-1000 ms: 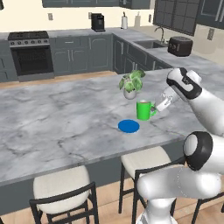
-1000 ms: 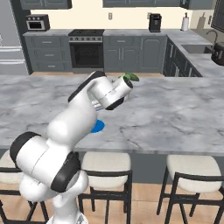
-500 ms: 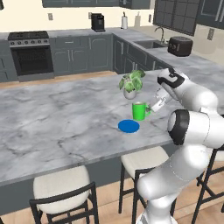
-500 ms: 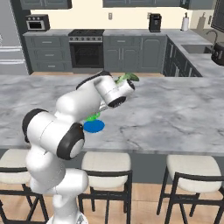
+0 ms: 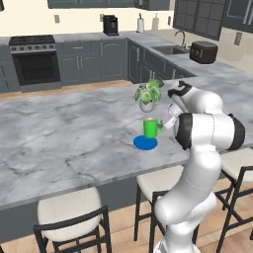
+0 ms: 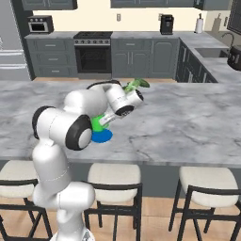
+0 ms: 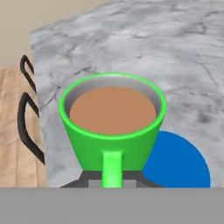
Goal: Pick the cup of tea, navigate to the dining table, and place it on the saucer.
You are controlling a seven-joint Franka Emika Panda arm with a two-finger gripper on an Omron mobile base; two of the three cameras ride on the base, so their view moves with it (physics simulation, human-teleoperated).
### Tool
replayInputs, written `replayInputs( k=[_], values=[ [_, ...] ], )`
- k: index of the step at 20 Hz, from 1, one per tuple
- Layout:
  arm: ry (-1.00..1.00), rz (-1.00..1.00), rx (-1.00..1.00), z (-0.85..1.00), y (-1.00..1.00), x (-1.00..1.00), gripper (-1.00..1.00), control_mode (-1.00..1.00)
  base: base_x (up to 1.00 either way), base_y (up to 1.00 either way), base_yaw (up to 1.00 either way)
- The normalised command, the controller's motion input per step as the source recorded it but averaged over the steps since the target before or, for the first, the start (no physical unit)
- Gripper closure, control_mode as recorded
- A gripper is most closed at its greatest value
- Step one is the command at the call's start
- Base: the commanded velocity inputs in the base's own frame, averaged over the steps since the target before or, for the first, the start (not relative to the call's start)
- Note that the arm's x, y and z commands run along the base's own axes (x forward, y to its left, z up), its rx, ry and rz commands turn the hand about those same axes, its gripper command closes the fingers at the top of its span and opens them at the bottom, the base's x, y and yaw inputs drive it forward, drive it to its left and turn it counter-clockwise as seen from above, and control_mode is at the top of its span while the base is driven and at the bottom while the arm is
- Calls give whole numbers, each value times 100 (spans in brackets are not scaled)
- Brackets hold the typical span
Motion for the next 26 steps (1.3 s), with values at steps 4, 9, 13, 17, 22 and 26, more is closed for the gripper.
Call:
replayInputs(
  k=[4,9,13,17,22,26],
  values=[
    [-7,5,-2,-39,0,22,100,-100,0,0,0],
    [-5,4,-1,-41,1,28,100,-100,0,0,0],
    [-6,2,0,-27,11,31,100,-100,0,0,0],
    [-7,3,-2,-37,18,17,100,-100,0,0,0],
    [-5,2,0,-34,10,34,100,-100,0,0,0],
    [-5,2,0,-24,3,34,100,-100,0,0,0]
  ],
)
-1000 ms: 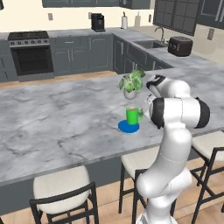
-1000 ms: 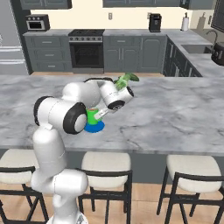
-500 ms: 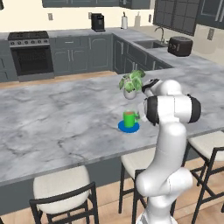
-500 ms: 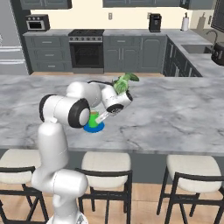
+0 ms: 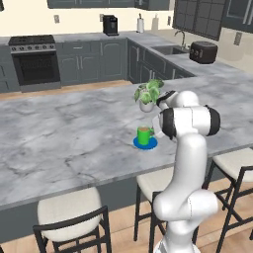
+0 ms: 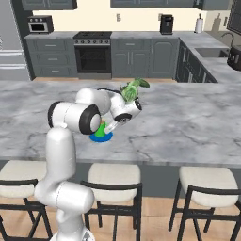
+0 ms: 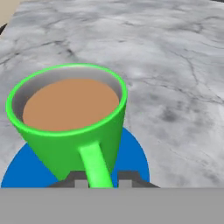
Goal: Pick the cup of tea, navigate to the dining table, and place it on the saucer.
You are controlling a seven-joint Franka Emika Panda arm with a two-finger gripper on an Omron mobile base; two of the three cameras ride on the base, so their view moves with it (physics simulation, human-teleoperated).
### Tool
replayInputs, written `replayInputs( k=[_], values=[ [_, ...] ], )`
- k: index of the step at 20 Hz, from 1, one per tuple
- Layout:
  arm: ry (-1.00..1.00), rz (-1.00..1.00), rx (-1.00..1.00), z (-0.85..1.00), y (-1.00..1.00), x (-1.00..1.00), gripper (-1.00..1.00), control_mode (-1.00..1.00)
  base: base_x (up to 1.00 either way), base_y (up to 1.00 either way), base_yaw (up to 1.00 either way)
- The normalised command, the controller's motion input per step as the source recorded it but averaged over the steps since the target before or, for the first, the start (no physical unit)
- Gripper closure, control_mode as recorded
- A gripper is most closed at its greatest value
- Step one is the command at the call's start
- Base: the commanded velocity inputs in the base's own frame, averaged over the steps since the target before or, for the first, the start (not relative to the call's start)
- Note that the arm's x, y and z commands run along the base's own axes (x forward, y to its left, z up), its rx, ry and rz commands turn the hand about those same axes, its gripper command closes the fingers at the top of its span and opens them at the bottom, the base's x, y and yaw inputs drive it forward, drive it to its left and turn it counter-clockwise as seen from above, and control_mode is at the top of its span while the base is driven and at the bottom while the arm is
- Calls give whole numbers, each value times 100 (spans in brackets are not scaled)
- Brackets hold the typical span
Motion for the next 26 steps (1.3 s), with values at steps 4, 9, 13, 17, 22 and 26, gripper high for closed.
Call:
replayInputs(
  k=[4,9,13,17,22,26],
  values=[
    [-7,2,0,-15,0,5,100,-100,0,0,0],
    [-5,1,0,2,-1,-1,-100,-100,0,0,0],
    [-3,0,0,30,-4,-24,-100,-100,0,0,0],
    [-2,0,0,58,0,-38,-100,-100,0,0,0],
    [0,0,0,73,-8,-65,-100,-100,0,0,0],
    [-3,-26,0,38,0,-100,-100,-100,0,0,0]
  ],
)
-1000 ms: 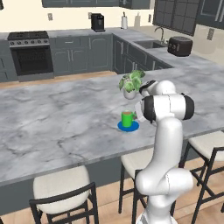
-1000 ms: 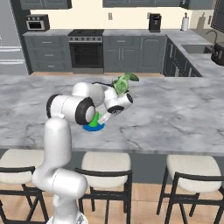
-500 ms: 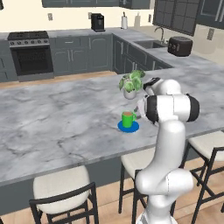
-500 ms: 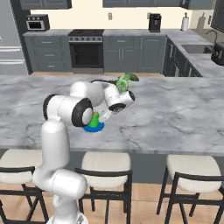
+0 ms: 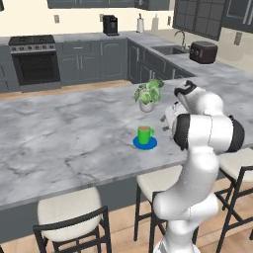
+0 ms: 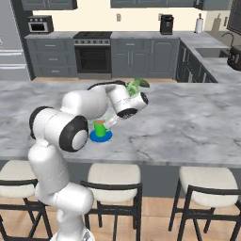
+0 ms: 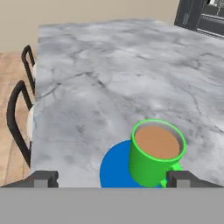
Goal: Pick the cup of tea, navigate to the dining table, and place it on the saucer.
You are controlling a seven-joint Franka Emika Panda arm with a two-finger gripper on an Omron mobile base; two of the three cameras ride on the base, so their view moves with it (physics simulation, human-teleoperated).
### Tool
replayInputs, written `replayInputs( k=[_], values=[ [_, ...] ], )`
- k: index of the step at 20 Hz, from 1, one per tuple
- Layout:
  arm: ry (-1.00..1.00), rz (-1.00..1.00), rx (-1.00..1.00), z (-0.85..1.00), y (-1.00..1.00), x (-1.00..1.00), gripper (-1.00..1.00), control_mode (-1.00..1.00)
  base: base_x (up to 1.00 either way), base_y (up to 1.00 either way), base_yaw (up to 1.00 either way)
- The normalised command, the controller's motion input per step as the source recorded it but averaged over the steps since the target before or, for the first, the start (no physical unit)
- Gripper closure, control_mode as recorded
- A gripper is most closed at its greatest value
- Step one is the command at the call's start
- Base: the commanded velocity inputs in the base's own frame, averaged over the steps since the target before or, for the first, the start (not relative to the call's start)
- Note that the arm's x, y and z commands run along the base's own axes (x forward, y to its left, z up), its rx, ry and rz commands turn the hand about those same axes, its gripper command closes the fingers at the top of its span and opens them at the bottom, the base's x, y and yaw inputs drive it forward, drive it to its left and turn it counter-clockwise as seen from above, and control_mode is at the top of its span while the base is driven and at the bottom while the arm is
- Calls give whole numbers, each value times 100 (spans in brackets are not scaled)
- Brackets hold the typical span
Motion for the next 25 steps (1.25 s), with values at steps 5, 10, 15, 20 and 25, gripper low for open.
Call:
replayInputs(
  k=[5,10,15,20,25],
  values=[
    [-1,-39,-1,8,20,-100,-100,-100,0,0,0],
    [4,-25,-1,74,1,-100,-100,-100,0,0,0],
    [9,-14,0,97,0,-100,-100,-100,0,0,0],
    [5,-9,0,93,0,-100,-100,-100,0,0,0],
    [0,-7,0,49,0,-100,-100,-100,0,0,0]
  ],
)
